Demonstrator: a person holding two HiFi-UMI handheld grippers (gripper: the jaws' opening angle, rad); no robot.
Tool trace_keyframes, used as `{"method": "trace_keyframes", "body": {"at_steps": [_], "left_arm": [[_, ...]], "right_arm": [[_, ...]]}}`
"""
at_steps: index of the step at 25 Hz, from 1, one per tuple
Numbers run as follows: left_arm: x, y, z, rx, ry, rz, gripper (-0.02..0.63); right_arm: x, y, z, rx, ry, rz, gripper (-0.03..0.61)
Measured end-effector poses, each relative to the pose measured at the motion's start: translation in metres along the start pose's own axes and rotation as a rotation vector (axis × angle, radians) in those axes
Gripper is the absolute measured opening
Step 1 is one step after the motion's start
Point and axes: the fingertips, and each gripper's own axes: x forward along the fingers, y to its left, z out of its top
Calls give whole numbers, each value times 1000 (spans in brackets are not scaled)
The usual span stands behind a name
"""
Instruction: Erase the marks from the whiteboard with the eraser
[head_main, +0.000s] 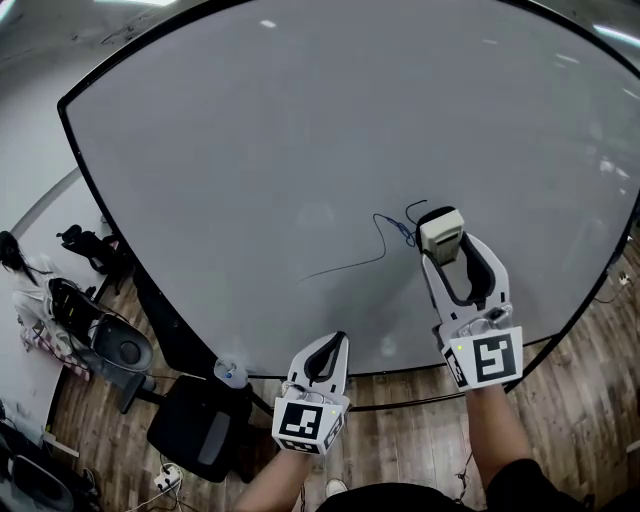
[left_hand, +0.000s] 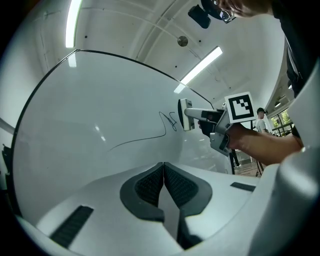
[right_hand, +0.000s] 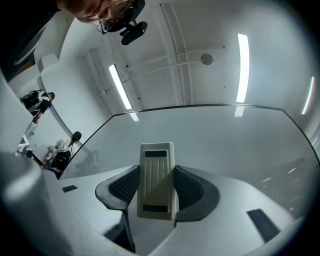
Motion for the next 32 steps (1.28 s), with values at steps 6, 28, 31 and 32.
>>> {"method": "trace_keyframes", "body": {"at_steps": [6,28,31,32], "left_arm": [[-4,11,7,-24,-18,6,20],[-36,28,24,-19,-72,1,20],[-40,40,21,-22,-69,11,21],[-41,43,20,-23,-69,14,20]], "right_arm": [[29,-28,19,-63,44,-75,243],[50,9,4,-306,254,-129,242],[57,29,-3,-329,272,-106,242],[58,36,-4,-344,275,-93,242]]}}
